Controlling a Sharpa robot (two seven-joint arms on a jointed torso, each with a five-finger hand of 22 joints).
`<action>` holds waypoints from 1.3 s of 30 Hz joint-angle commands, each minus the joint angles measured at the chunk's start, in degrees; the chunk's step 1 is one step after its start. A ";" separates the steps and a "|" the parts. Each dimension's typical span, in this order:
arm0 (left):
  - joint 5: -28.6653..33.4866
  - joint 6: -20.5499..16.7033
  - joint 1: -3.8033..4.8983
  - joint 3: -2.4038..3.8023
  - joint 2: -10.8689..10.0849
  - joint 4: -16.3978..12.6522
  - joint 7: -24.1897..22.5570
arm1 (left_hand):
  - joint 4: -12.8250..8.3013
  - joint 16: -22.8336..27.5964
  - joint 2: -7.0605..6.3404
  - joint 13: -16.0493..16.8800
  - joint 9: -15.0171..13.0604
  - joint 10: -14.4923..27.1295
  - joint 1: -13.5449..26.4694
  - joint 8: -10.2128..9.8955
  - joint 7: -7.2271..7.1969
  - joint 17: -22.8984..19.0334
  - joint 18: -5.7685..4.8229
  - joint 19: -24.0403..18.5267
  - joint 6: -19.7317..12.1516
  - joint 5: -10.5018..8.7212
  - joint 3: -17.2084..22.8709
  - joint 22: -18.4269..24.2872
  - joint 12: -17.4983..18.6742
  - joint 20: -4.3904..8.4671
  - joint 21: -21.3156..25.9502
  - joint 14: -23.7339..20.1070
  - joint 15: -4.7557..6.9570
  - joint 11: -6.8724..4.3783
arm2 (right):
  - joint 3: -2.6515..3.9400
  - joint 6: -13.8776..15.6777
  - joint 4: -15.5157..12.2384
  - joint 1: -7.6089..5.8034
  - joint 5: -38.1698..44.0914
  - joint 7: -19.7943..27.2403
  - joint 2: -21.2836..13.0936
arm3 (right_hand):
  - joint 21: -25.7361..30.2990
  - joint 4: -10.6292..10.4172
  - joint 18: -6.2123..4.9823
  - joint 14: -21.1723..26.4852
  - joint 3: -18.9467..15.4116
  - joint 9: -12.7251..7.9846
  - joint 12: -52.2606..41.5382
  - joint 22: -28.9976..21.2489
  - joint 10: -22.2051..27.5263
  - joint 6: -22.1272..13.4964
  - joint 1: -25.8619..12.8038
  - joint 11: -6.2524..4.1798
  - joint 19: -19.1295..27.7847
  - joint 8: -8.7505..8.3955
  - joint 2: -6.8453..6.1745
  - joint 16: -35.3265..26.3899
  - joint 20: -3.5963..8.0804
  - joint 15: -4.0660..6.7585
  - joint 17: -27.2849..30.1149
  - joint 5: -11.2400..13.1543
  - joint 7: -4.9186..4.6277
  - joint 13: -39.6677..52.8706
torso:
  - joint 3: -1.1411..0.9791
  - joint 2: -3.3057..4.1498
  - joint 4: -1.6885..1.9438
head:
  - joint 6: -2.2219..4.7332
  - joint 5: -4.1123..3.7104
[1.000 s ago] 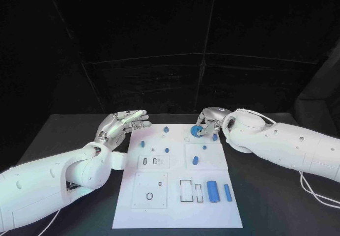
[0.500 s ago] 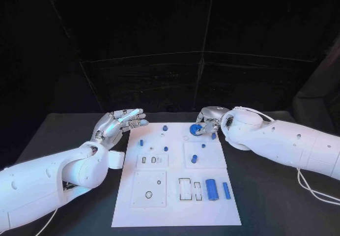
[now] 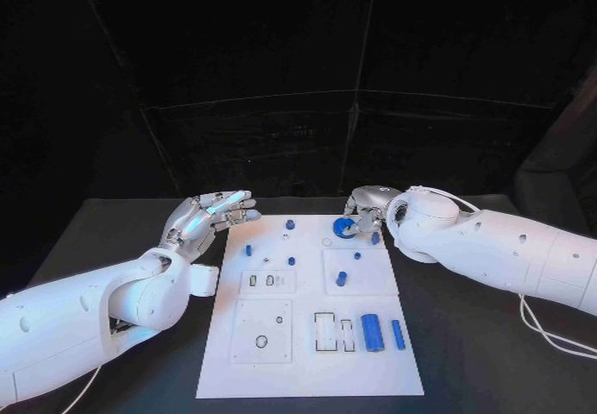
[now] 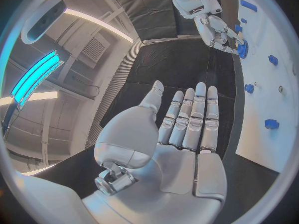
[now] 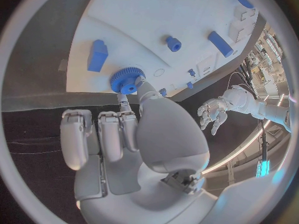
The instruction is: Assemble the parts on the task board
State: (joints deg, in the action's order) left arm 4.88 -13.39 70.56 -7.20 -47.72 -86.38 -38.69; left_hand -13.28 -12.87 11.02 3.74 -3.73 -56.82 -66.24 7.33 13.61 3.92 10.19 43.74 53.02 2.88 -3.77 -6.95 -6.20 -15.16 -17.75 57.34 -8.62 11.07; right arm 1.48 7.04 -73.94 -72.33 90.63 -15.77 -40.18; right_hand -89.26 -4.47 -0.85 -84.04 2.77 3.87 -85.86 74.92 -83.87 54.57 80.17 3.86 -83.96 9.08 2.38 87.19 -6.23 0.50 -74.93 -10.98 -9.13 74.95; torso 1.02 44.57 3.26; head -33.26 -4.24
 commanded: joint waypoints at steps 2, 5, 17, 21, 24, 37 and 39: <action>-0.03 0.97 0.09 0.05 -0.05 -0.12 -1.75 | -0.11 0.24 -0.06 -0.07 0.06 0.16 0.53 -0.42 0.87 -0.06 0.32 0.07 -0.51 0.06 -0.39 0.10 0.24 -0.24 0.34 0.34 -0.23 0.23 | -0.16 6.92 -1.27 0.32 0.96 0.45 -0.05 | -0.25 1.69 0.52 -4.36 2.39 0.36 -0.31 13.76 -4.26 2.43 2.11 -0.66 -5.05 0.74 1.64 0.24 0.76 0.69 -7.29 0.34 1.10 11.58 | 0.01 -0.02 -0.14 | 0.00 0.04; -0.03 1.00 0.09 0.05 -0.03 -0.12 -1.75 | -0.11 0.25 -0.06 -0.07 0.06 0.17 0.53 -0.43 0.87 -0.06 0.32 0.07 -0.52 0.07 -0.39 0.11 0.25 -0.24 0.35 0.34 -0.23 0.23 | -0.16 10.37 -2.48 0.40 1.13 0.89 -0.08 | -0.30 2.31 0.55 -4.38 3.50 0.25 -0.39 13.89 -4.31 2.95 2.04 -0.79 -5.14 0.68 1.48 0.25 0.96 0.83 -7.37 0.44 1.23 11.68 | 0.01 -0.01 -0.13 | 0.11 0.20; -0.03 0.99 0.09 0.05 -0.06 -0.07 -1.78 | -0.10 0.32 -0.02 -0.07 0.06 0.24 0.55 -0.49 0.91 -0.06 0.32 0.07 -0.60 0.07 -0.40 0.14 0.33 -0.26 0.37 0.34 -0.25 0.27 | -0.15 15.45 -8.58 0.63 3.63 0.72 1.15 | -0.37 2.93 0.60 -4.44 5.14 -0.06 -0.33 14.09 -4.32 3.26 -0.04 -0.79 -5.29 -0.17 -0.19 0.31 1.05 0.80 -7.63 0.48 1.17 11.71 | 0.06 -0.05 0.09 | 0.20 0.36; -0.03 0.95 0.10 0.05 -0.13 -0.08 -1.75 | -0.10 0.32 -0.02 -0.07 0.06 0.24 0.55 -0.49 0.91 -0.06 0.32 0.07 -0.60 0.07 -0.40 0.14 0.33 -0.26 0.37 0.34 -0.25 0.27 | -0.19 14.73 -9.02 0.74 4.47 0.49 2.66 | -0.40 2.97 0.62 -4.46 5.38 -0.08 -0.36 14.16 -4.34 3.33 -0.71 -0.76 -5.34 -0.39 -0.72 0.32 1.03 0.78 -7.69 0.45 1.14 11.75 | 0.08 0.02 0.08 | 0.22 0.67; -0.03 0.82 0.11 0.05 -0.17 -0.03 -1.78 | -0.10 0.34 0.00 -0.06 0.05 0.25 0.55 -0.50 0.92 -0.06 0.32 0.08 -0.61 0.07 -0.39 0.15 0.34 -0.26 0.38 0.36 -0.26 0.27 | -0.25 13.69 -8.43 0.85 4.72 0.14 4.11 | -0.39 2.97 0.61 -4.45 5.47 -0.08 -0.35 14.12 -4.34 3.36 -0.89 -0.76 -5.32 -0.45 -0.83 0.31 1.02 0.78 -7.67 0.43 1.13 11.75 | 0.13 0.01 0.08 | 0.11 1.02; -0.03 0.72 0.15 0.06 -0.04 0.25 -1.77 | -0.10 0.34 0.00 -0.06 0.05 0.25 0.55 -0.50 0.92 -0.06 0.32 0.08 -0.61 0.07 -0.39 0.15 0.34 -0.26 0.38 0.36 -0.26 0.27 | -0.75 7.98 -3.97 1.99 5.28 -1.17 10.12 | -0.39 2.98 0.61 -4.43 5.78 -0.12 -0.17 14.13 -4.26 3.28 -1.86 -0.68 -5.32 -0.88 -1.49 0.25 0.97 0.70 -7.54 0.52 1.03 11.62 | 0.05 0.11 -0.05 | -0.23 1.48; -0.03 0.73 0.16 0.06 0.07 0.30 -1.74 | -0.10 0.34 0.00 -0.06 0.05 0.25 0.55 -0.50 0.92 -0.06 0.32 0.08 -0.61 0.07 -0.39 0.15 0.34 -0.26 0.38 0.36 -0.26 0.27 | -1.02 7.48 -3.10 2.09 5.37 -1.23 10.91 | -0.37 2.96 0.60 -4.40 5.87 -0.13 -0.05 14.09 -4.20 3.23 -2.03 -0.66 -5.29 -0.99 -1.53 0.21 0.95 0.68 -7.44 0.47 1.00 11.52 | 0.07 0.11 -0.02 | -0.28 1.48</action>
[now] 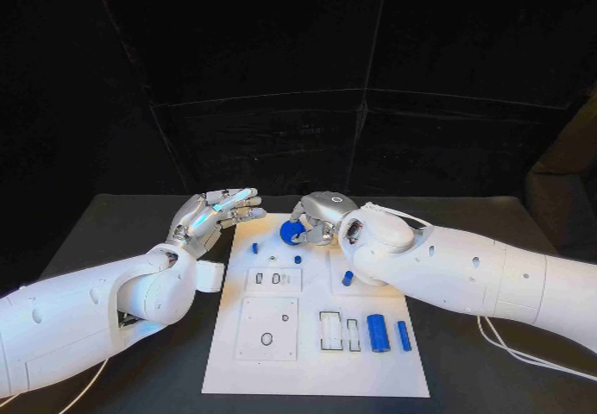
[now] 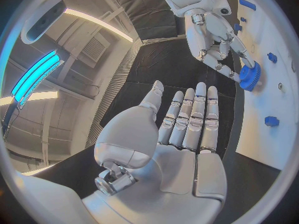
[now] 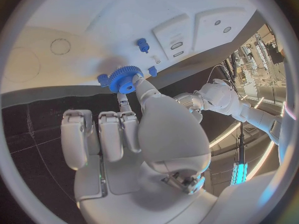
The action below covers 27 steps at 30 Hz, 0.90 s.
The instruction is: Assemble the parts on the task board
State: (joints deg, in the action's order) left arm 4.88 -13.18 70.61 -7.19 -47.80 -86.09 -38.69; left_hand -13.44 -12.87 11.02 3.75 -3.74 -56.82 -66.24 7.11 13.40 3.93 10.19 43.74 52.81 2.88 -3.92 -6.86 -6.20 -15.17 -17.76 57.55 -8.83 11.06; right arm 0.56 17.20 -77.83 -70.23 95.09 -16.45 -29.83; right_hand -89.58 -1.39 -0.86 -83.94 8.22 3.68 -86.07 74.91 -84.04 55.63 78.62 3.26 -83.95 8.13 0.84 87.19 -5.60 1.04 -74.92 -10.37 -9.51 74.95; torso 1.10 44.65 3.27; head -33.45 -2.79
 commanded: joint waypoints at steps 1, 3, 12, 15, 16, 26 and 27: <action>-0.03 0.54 0.12 0.05 0.20 0.03 -1.74 | 0.05 0.34 0.00 -0.07 0.06 0.25 0.55 -0.29 1.13 -0.07 0.32 0.08 -0.40 0.07 -0.24 0.06 0.34 -0.26 0.38 0.15 -0.05 0.28 | -0.17 -2.79 1.08 0.02 0.97 -0.59 0.80 | -0.04 -0.12 0.61 -4.50 0.42 0.06 0.16 14.10 -4.03 2.17 -0.48 -0.06 -5.29 -0.04 0.00 0.21 0.33 0.14 -7.45 -0.14 1.38 11.52 | 0.00 0.04 -0.02 | -0.10 0.01; -0.03 0.59 0.12 0.05 0.31 0.07 -1.72 | 0.02 0.37 0.01 -0.06 0.05 0.26 0.52 -0.30 1.13 -0.06 0.32 0.08 -0.41 0.07 -0.22 0.08 0.37 -0.27 0.40 0.17 -0.05 0.28 | -0.28 -2.70 1.61 0.06 1.09 -0.90 1.27 | -0.03 -0.13 0.60 -4.49 0.51 0.05 0.23 14.07 -4.00 2.10 -0.62 -0.04 -5.27 -0.15 -0.05 0.19 0.31 0.12 -7.41 -0.20 1.35 11.47 | -0.06 0.01 0.01 | -0.19 0.02; -0.03 0.67 0.12 0.05 0.55 0.22 -1.57 | 0.02 0.37 0.01 -0.06 0.05 0.26 0.52 -0.30 1.13 -0.06 0.32 0.08 -0.41 0.07 -0.22 0.08 0.37 -0.27 0.40 0.17 -0.05 0.28 | -0.44 1.54 2.54 0.13 1.25 -4.22 2.29 | -0.02 -0.10 0.60 -4.49 0.74 0.01 0.49 14.04 -3.88 1.51 -1.67 0.15 -5.24 -0.90 -1.04 0.18 0.13 -0.11 -7.44 -0.56 1.12 11.29 | -0.15 -0.03 -0.04 | -0.30 0.08; -0.03 0.67 0.12 0.05 0.58 0.22 -1.63 | 0.02 0.37 0.01 -0.06 0.05 0.26 0.52 -0.30 1.13 -0.06 0.32 0.08 -0.41 0.07 -0.22 0.08 0.37 -0.27 0.40 0.17 -0.05 0.28 | -0.45 1.63 2.73 0.14 1.26 -4.40 2.51 | -0.02 -0.01 0.60 -4.49 0.82 0.00 0.59 14.05 -3.83 1.37 -1.71 0.19 -5.25 -1.04 -1.19 0.17 0.09 -0.14 -7.42 -0.54 1.07 11.21 | -0.10 -0.03 -0.11 | -0.20 -0.35; -0.03 0.67 0.12 0.05 0.59 0.19 -1.70 | 0.02 0.37 0.01 -0.06 0.05 0.26 0.52 -0.30 1.13 -0.06 0.32 0.08 -0.41 0.07 -0.22 0.08 0.37 -0.27 0.40 0.17 -0.05 0.28 | -0.45 1.65 2.80 0.14 1.26 -4.48 2.60 | -0.02 0.05 0.60 -4.48 0.87 0.00 0.65 14.04 -3.79 1.27 -1.74 0.22 -5.24 -1.13 -1.29 0.15 0.07 -0.17 -7.39 -0.51 1.03 11.16 | -0.10 -0.03 -0.11 | -0.20 -0.35; -0.61 0.09 0.12 0.05 0.67 0.09 -1.89 | -0.06 0.43 0.11 -0.04 0.03 0.23 0.39 -0.31 1.11 -0.04 0.33 0.09 -0.38 0.08 -0.15 0.12 0.40 -0.28 0.42 0.23 -0.05 0.27 | -0.46 0.44 2.74 0.14 0.98 -5.98 2.55 | -0.02 0.75 0.61 -4.51 1.13 0.01 1.33 14.08 -3.42 -2.16 -2.82 1.06 -5.27 -3.27 -3.41 0.18 -0.69 -1.02 -7.61 -0.35 0.10 10.69 | -0.18 0.00 -0.15 | -0.48 0.09; -0.66 0.05 0.12 0.05 0.65 0.08 -1.93 | -0.06 0.43 0.11 -0.04 0.03 0.23 0.39 -0.31 1.11 -0.04 0.33 0.09 -0.38 0.08 -0.15 0.12 0.40 -0.28 0.42 0.23 -0.05 0.27 | -0.46 0.03 2.75 0.14 0.82 -6.00 2.51 | -0.02 0.71 0.60 -4.51 1.00 0.02 1.39 14.07 -3.38 -2.40 -3.06 1.08 -5.26 -3.39 -3.62 0.18 -0.74 -1.07 -7.62 -0.55 0.08 10.64 | -0.16 -0.01 -0.16 | -0.45 0.08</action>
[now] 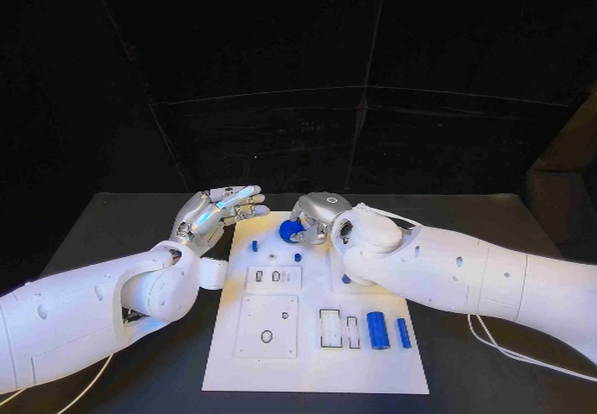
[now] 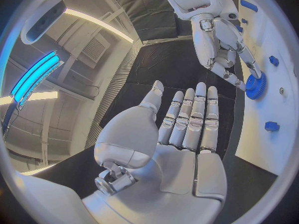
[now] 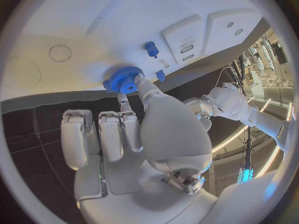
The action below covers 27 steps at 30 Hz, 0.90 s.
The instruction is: Assemble the parts on the task board
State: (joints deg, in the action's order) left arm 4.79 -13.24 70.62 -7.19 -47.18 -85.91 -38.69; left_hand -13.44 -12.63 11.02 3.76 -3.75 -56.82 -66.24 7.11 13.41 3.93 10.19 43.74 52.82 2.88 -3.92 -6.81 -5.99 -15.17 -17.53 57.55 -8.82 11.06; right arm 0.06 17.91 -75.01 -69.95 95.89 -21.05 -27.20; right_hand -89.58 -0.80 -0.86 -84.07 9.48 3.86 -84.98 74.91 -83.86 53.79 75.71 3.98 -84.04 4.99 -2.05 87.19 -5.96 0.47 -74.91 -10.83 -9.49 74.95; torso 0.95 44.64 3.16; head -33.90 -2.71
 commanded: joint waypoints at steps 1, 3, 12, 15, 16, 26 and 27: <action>-0.60 0.08 0.11 0.05 0.02 -0.12 -1.98 | -0.06 0.19 0.11 -0.05 0.03 0.23 0.40 -0.31 1.10 -0.05 0.33 0.09 -0.38 0.08 -0.15 0.07 0.19 -0.28 0.19 0.24 -0.05 0.27 | 0.05 -1.00 -0.06 -0.14 -0.15 -1.39 -0.15 | -0.01 0.01 0.60 -4.38 -0.46 -0.15 0.40 14.05 -3.50 -0.84 -0.47 0.38 -5.15 -0.37 -0.98 0.18 -0.44 -0.54 -7.63 -0.37 0.04 10.57 | 0.05 -0.01 -0.03 | 0.04 0.00; -0.65 -0.02 0.11 0.05 -0.02 -0.20 -2.13 | -0.09 0.22 0.16 -0.04 0.02 0.22 0.34 -0.31 1.09 -0.05 0.33 0.09 -0.37 0.08 -0.11 0.09 0.20 -0.28 0.21 0.25 -0.05 0.27 | 0.05 -1.74 -0.03 -0.14 -0.46 -1.35 -0.19 | 0.03 -0.83 0.58 -4.36 -1.52 -0.19 0.69 13.95 -3.34 -2.03 -2.23 0.45 -5.07 -0.91 -1.92 0.16 -0.57 -0.63 -7.60 -1.24 0.02 10.35 | 0.07 0.01 -0.08 | 0.11 -0.08; -0.72 -0.16 0.11 0.05 -0.07 -0.36 -2.50 | -0.13 0.26 0.22 -0.04 0.01 0.22 0.28 -0.31 1.09 -0.05 0.33 0.08 -0.36 0.08 -0.07 0.11 0.22 -0.29 0.22 0.25 -0.06 0.26 | 0.05 -1.97 -0.48 -0.14 -1.63 -1.13 -0.60 | 0.07 -7.13 0.56 -4.36 -6.07 0.05 0.95 13.88 -3.16 -4.52 -7.51 0.83 -5.02 -0.95 -3.08 0.13 -1.00 -1.04 -7.66 -1.56 -0.34 10.19 | 0.02 -0.01 0.00 | 0.01 -0.28; -0.73 -0.14 0.11 0.05 -0.08 -0.35 -2.53 | -0.17 0.32 0.29 -0.03 0.01 0.22 0.21 -0.32 1.08 -0.05 0.33 0.07 -0.35 0.08 -0.01 0.13 0.24 -0.29 0.25 0.24 -0.06 0.26 | 0.04 0.80 -1.27 -0.14 -2.17 -0.43 -1.36 | 0.00 -8.14 0.60 -4.42 -6.49 0.22 0.61 14.06 -3.35 -3.71 -7.76 0.85 -5.15 -0.45 -2.59 0.22 -1.04 -1.08 -7.94 -2.14 -0.37 10.47 | -0.01 -0.04 0.00 | 0.07 -0.29; -0.73 -0.11 0.11 0.05 -0.09 -0.34 -2.54 | -0.17 0.32 0.29 -0.03 0.01 0.22 0.21 -0.32 1.08 -0.05 0.33 0.07 -0.35 0.08 -0.01 0.13 0.24 -0.29 0.25 0.24 -0.06 0.26 | 0.04 3.18 -1.94 -0.14 -2.64 0.33 -2.07 | -0.07 -8.41 0.64 -4.47 -6.59 0.32 0.33 14.23 -3.50 -3.09 -7.59 0.83 -5.29 -0.11 -2.31 0.30 -1.05 -1.07 -8.15 -2.91 -0.35 10.69 | -0.01 -0.05 -0.01 | 0.08 -0.20; -0.73 0.06 0.11 0.05 -0.37 -0.25 -2.80 | -0.35 0.61 0.49 0.03 -0.07 -0.11 0.00 -0.18 0.93 -0.05 0.35 0.06 0.03 0.08 0.14 0.26 0.19 -0.30 0.35 0.27 -0.05 0.15 | -0.01 12.30 -9.85 -0.14 -10.54 13.03 -14.16 | -0.09 -6.54 0.65 -4.40 -5.43 0.21 0.31 14.29 -3.58 -1.94 -3.31 0.64 -5.33 0.37 -0.37 0.22 -0.83 -0.80 -7.93 -7.08 -0.16 10.75 | 0.02 -0.17 -0.30 | 0.47 -0.55; -0.73 0.06 0.11 0.05 -0.41 -0.25 -2.81 | -0.38 0.67 0.51 0.04 -0.09 -0.22 -0.03 -0.14 0.89 -0.05 0.35 0.06 0.14 0.08 0.16 0.29 0.17 -0.30 0.37 0.29 -0.03 0.12 | -0.01 12.30 -10.19 -0.14 -11.42 14.25 -15.16 | -0.03 -6.12 0.61 -4.36 -5.18 0.16 0.46 14.13 -3.51 -2.05 -2.65 0.64 -5.20 0.26 -0.15 0.15 -0.81 -0.77 -7.78 -6.98 -0.17 10.64 | 0.04 -0.15 -0.39 | 0.55 -0.56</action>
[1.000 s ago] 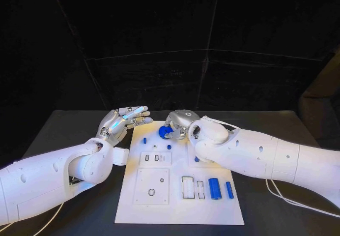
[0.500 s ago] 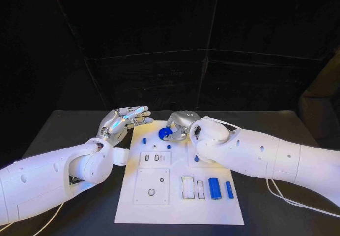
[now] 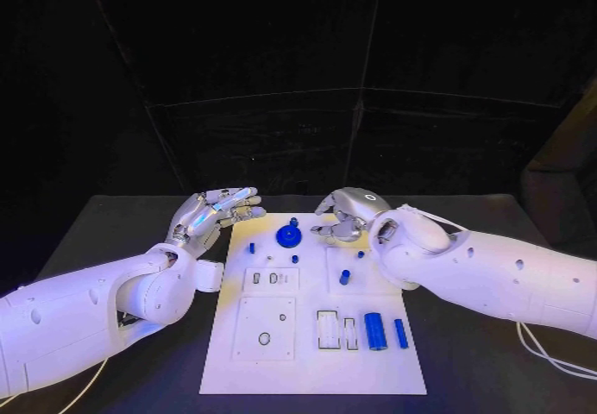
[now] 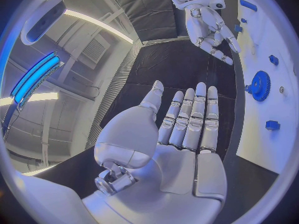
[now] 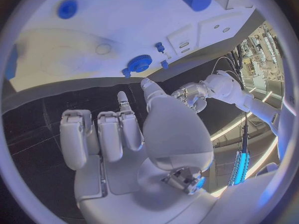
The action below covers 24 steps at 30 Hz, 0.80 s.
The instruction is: Assemble the parts on the task board
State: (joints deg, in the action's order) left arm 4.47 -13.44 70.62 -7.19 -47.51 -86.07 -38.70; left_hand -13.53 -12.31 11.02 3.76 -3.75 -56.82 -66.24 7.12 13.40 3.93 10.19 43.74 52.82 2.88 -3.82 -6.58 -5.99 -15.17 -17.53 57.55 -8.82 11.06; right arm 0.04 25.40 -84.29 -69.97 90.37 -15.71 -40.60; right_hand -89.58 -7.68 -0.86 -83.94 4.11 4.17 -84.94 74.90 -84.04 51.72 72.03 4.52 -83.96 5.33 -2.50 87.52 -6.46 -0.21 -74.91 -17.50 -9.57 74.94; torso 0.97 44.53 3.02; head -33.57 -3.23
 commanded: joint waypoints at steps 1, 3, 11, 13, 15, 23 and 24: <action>-0.41 0.25 0.12 0.06 -0.15 -0.06 -2.75 | -0.31 0.40 0.54 0.05 -0.10 -0.31 -0.05 -0.11 0.86 -0.05 0.36 0.07 0.22 0.08 0.09 0.08 0.15 -0.29 0.38 0.31 -0.02 0.09 | 0.00 4.61 -1.48 -0.13 -7.60 11.09 -3.64 | 0.01 1.24 0.59 -4.48 0.29 -0.18 0.48 14.05 -3.30 -0.04 1.68 0.12 -5.22 -0.16 0.34 -0.21 -0.27 -0.05 -7.75 0.57 -0.08 10.60 | 0.01 -0.01 -0.33 | 0.43 -0.16; -0.41 0.32 0.12 0.06 -0.21 0.05 -2.60 | -0.31 0.40 0.54 0.05 -0.10 -0.31 -0.05 -0.11 0.86 -0.05 0.36 0.07 0.22 0.08 0.09 0.08 0.15 -0.29 0.38 0.31 -0.02 0.09 | 0.00 3.70 -2.12 -0.14 -10.33 13.66 -6.26 | 0.07 1.79 0.56 -4.45 0.08 -0.20 0.63 13.91 -3.24 0.02 2.32 0.08 -5.11 -0.21 0.03 -0.27 -0.17 0.10 -7.65 2.14 0.00 10.50 | -0.06 -0.05 -0.52 | 0.42 -0.27; -0.62 1.13 0.13 0.05 -0.02 0.85 -1.64 | -0.42 0.54 0.54 0.06 -0.11 -0.48 -0.12 -0.05 0.78 -0.05 0.37 0.11 0.40 0.07 0.11 0.13 0.13 -0.29 0.41 0.33 0.00 0.02 | -0.02 -1.78 -2.37 -0.15 -18.93 18.00 -13.30 | 0.25 3.18 0.45 -4.35 -0.15 -0.26 1.01 13.50 -3.07 -0.23 4.01 -0.21 -4.78 -0.50 -0.26 -0.49 0.19 0.50 -7.22 1.46 0.32 10.24 | -0.55 -0.13 -1.10 | 0.64 -0.74; -0.96 1.30 0.13 0.04 0.03 1.03 -1.37 | -0.45 0.59 0.47 0.06 -0.11 -0.53 -0.11 -0.05 0.77 -0.06 0.38 0.13 0.44 0.07 0.08 0.14 0.13 -0.28 0.41 0.31 0.00 0.01 | -0.03 -2.61 -1.95 -0.14 -19.96 18.44 -14.05 | 0.27 3.36 0.44 -4.35 -0.14 -0.27 1.11 13.46 -3.02 -0.27 4.24 -0.26 -4.74 -0.54 -0.23 -0.50 0.22 0.49 -7.22 1.43 0.34 10.17 | -0.56 -0.08 -1.03 | 0.65 -0.89; -1.23 1.40 0.13 0.04 0.06 1.18 -1.19 | -0.49 0.66 0.39 0.06 -0.11 -0.58 -0.10 -0.05 0.77 -0.06 0.38 0.14 0.47 0.07 0.05 0.16 0.13 -0.28 0.42 0.29 -0.01 0.01 | -0.03 -3.51 -1.28 -0.13 -20.71 18.75 -14.61 | 0.35 3.51 0.39 -4.33 -0.18 -0.29 1.24 13.27 -2.95 -0.37 4.39 -0.27 -4.59 -0.61 -0.30 -0.56 0.22 0.47 -7.10 1.46 0.34 10.07 | -0.42 -0.02 -0.82 | 0.70 -1.09; -1.63 1.64 0.10 0.04 0.16 1.57 -0.94 | -0.54 0.71 0.29 0.06 -0.11 -0.64 -0.10 -0.05 0.74 -0.06 0.37 0.14 0.50 0.07 0.01 0.19 0.13 -0.29 0.44 0.29 0.00 -0.01 | -0.05 -6.54 2.65 -0.05 -16.54 18.76 -14.32 | 0.85 3.77 0.10 -4.12 -0.69 -0.32 1.87 12.13 -2.61 -0.76 4.36 -0.23 -3.67 -0.85 -0.71 -0.95 0.22 0.45 -6.18 1.44 0.30 9.61 | -0.41 -0.01 -0.80 | 0.56 -1.32; -1.63 1.65 0.10 0.04 0.17 1.60 -0.93 | -0.54 0.71 0.29 0.06 -0.11 -0.64 -0.10 -0.05 0.74 -0.06 0.37 0.14 0.50 0.07 0.01 0.19 0.13 -0.29 0.44 0.29 0.00 -0.01 | -0.05 -6.71 2.97 -0.03 -16.26 18.81 -14.20 | 0.86 3.82 0.09 -4.12 -0.73 -0.32 1.89 12.10 -2.59 -0.79 4.40 -0.23 -3.65 -0.86 -0.74 -0.96 0.22 0.45 -6.17 1.40 0.31 9.60 | -0.42 -0.01 -0.81 | 0.55 -1.27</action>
State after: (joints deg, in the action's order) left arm 3.60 -12.87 70.64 -7.20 -47.43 -84.48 -38.72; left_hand -13.76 -11.76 11.02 3.76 -3.80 -57.25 -66.24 7.12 13.40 3.93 10.19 43.74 52.82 2.88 -3.92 -6.50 -5.99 -15.17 -17.31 57.55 -8.82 11.05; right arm -0.03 21.59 -81.72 -69.95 72.73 1.59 -55.04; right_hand -88.95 -4.15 -0.86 -83.94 3.53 3.90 -83.35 74.91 -84.04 51.35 76.16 4.51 -83.96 4.81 -3.00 86.86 -6.46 -0.21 -74.91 -15.85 -9.20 74.94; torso 0.54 44.48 2.18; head -32.94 -4.63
